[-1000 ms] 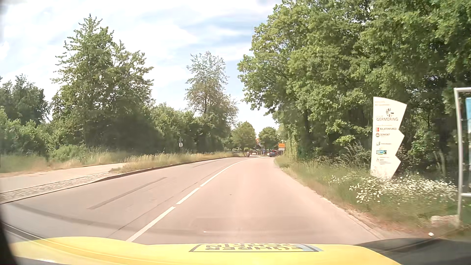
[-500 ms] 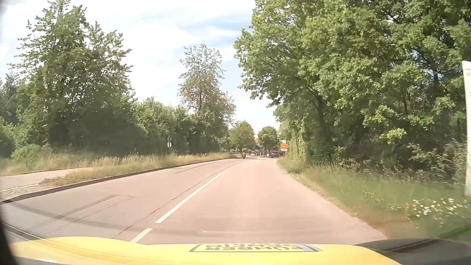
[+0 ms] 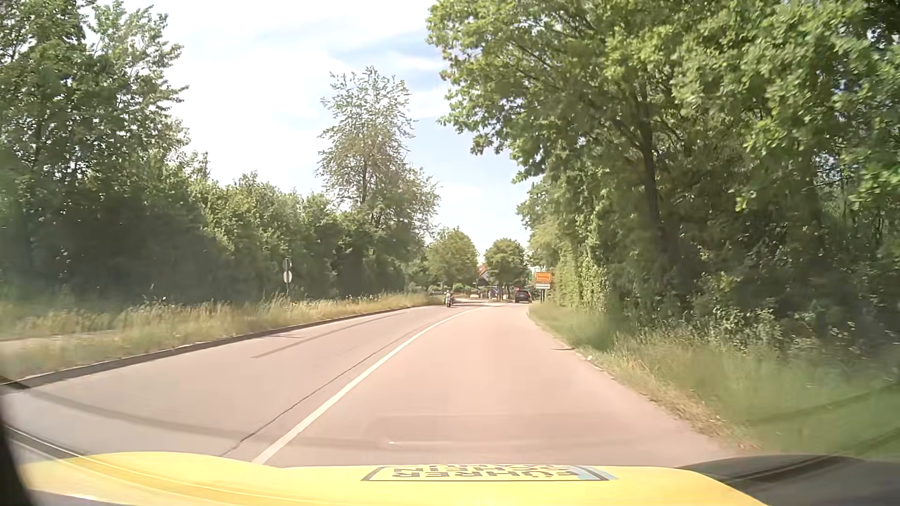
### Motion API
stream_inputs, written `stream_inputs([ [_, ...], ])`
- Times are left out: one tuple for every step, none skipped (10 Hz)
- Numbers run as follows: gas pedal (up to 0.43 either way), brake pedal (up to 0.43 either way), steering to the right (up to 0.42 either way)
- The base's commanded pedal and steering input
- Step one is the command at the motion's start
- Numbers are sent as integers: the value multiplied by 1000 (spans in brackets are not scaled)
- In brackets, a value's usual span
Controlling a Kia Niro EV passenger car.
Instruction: Follow the waypoints while adhering to traffic rules and regulations
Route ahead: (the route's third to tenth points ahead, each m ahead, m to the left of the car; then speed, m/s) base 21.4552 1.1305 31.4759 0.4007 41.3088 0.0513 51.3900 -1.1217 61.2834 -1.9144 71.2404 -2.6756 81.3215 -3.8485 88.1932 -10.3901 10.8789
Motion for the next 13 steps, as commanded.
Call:
stream_inputs([
  [59,0,15],
  [59,0,15],
  [59,0,15],
  [59,0,15],
  [59,0,15],
  [59,0,14],
  [59,0,12],
  [59,0,10],
  [59,0,9],
  [59,0,9],
  [59,0,9],
  [59,0,9],
  [59,0,9],
])
